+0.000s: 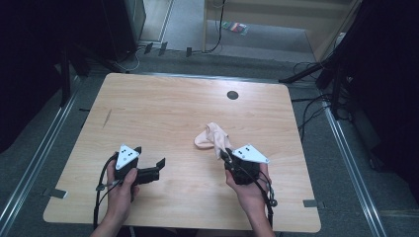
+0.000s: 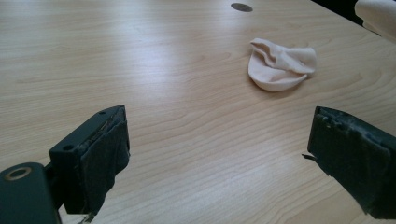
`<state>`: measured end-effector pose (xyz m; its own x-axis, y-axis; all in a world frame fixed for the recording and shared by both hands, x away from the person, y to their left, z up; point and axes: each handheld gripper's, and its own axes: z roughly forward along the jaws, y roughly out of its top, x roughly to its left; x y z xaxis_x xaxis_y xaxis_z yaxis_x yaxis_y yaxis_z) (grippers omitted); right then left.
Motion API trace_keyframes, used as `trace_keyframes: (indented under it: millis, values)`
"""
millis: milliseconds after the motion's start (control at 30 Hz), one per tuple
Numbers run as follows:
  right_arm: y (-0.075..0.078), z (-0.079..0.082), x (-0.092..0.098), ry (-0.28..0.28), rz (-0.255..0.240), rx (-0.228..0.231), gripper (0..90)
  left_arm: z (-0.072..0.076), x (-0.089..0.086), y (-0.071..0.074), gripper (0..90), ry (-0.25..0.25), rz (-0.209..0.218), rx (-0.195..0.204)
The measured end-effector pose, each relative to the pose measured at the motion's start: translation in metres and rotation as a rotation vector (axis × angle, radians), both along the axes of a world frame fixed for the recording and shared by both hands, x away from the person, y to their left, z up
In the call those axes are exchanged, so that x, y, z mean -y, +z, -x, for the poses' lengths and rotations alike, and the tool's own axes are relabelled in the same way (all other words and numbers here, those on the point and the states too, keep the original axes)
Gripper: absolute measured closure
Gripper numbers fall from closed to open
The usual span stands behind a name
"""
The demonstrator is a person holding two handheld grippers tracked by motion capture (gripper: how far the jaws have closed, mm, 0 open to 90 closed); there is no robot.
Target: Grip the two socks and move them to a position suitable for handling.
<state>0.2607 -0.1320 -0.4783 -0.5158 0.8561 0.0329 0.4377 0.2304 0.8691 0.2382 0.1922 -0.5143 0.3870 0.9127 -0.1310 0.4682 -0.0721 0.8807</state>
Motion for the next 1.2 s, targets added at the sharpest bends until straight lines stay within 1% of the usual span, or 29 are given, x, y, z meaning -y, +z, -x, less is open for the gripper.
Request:
trace_keyframes:
  millis: [67,100,133,200,233,267,300,367,400,467,533,567,600,633,667,700,733,800,867,900,933,967,1000,1033,1067,1100,1133,1167,1200]
  values:
    - [0.0,0.001,-0.003,0.008,0.0,-0.003,80.0,0.0,0.0,0.0,5.8,-0.002,-0.001,-0.004]
    - [-0.001,0.003,-0.01,0.03,-0.005,-0.006,80.1,0.001,-0.001,0.0,5.8,-0.007,0.0,-0.009]
    - [-0.001,0.003,-0.01,0.03,-0.005,-0.006,80.1,0.001,-0.002,0.0,5.8,-0.008,0.002,-0.01]
    - [-0.002,0.005,-0.017,0.05,-0.006,-0.009,80.0,0.001,-0.001,0.0,5.8,-0.009,0.003,-0.012]
    - [-0.002,0.007,-0.02,0.06,-0.005,-0.01,80.0,0.001,0.0,0.0,5.8,-0.015,0.01,-0.014]
    - [-0.002,0.008,-0.023,0.07,0.003,-0.01,80.0,0.001,0.0,-0.001,5.8,-0.021,0.003,-0.014]
    - [-0.004,0.01,-0.028,0.075,0.007,-0.019,80.0,0.001,0.002,-0.001,5.8,-0.021,0.0,-0.016]
    - [-0.005,0.011,-0.03,0.078,0.008,-0.024,80.0,0.001,0.003,-0.003,5.8,-0.029,-0.003,-0.025]
    - [-0.009,0.011,-0.034,0.084,0.015,-0.035,80.0,0.001,0.004,-0.004,5.8,-0.036,-0.007,-0.03]
    - [-0.013,0.012,-0.038,0.093,0.019,-0.044,80.0,0.001,0.005,-0.004,5.8,-0.038,-0.003,-0.035]
    - [-0.015,0.012,-0.04,0.097,0.022,-0.045,80.0,0.001,0.006,-0.003,5.8,-0.039,-0.005,-0.034]
    - [-0.018,0.013,-0.044,0.108,0.03,-0.045,80.0,0.001,0.006,-0.003,5.8,-0.037,-0.002,-0.033]
    - [-0.021,0.014,-0.048,0.121,0.053,-0.042,79.9,0.001,0.006,-0.003,5.8,-0.037,0.0,-0.033]
    - [-0.021,0.014,-0.048,0.121,0.053,-0.042,79.9,0.002,0.006,-0.003,5.8,-0.039,-0.003,-0.03]
    - [-0.026,0.015,-0.053,0.127,0.071,-0.044,79.9,0.002,0.005,-0.002,5.8,-0.037,-0.004,-0.03]
    - [-0.026,0.015,-0.053,0.127,0.071,-0.044,79.9,0.002,0.005,-0.002,5.8,-0.037,-0.004,-0.03]
    - [-0.03,0.017,-0.058,0.136,0.068,-0.053,79.9,0.003,0.005,-0.003,5.8,-0.038,-0.011,-0.029]
    - [-0.033,0.019,-0.064,0.158,0.08,-0.049,79.9,0.003,0.005,-0.003,5.8,-0.039,-0.011,-0.029]
    - [-0.037,0.022,-0.07,0.178,0.08,-0.05,79.9,0.004,0.006,-0.004,5.8,-0.039,-0.014,-0.028]
    - [-0.037,0.022,-0.07,0.178,0.08,-0.05,79.9,0.004,0.006,-0.004,5.8,-0.039,-0.014,-0.028]
    - [-0.042,0.024,-0.076,0.194,0.078,-0.066,79.9,0.004,0.006,-0.005,5.8,-0.042,-0.017,-0.028]
    - [-0.042,0.024,-0.076,0.194,0.078,-0.066,79.9,0.004,0.006,-0.005,5.8,-0.042,-0.017,-0.028]
    - [-0.045,0.024,-0.078,0.202,0.085,-0.071,79.8,0.004,0.006,-0.005,5.8,-0.045,-0.016,-0.031]
    - [-0.052,0.024,-0.082,0.223,0.088,-0.083,77.7,0.003,0.007,-0.007,5.8,-0.048,-0.017,-0.036]
    - [-0.052,0.024,-0.082,0.223,0.088,-0.083,77.7,0.003,0.007,-0.007,5.8,-0.048,-0.017,-0.036]
    - [-0.054,0.023,-0.083,0.248,0.076,-0.099,72.5,0.003,0.007,-0.008,5.8,-0.049,-0.02,-0.039]
    - [-0.054,0.021,-0.082,0.263,0.072,-0.11,56.8,0.002,0.007,-0.011,5.8,-0.049,-0.019,-0.052]
    - [-0.054,0.021,-0.082,0.263,0.072,-0.11,56.8,0.002,0.007,-0.011,5.8,-0.049,-0.019,-0.052]
    - [-0.045,0.018,-0.072,0.242,0.034,-0.11,56.1,0.001,0.007,-0.011,5.8,-0.049,-0.025,-0.056]
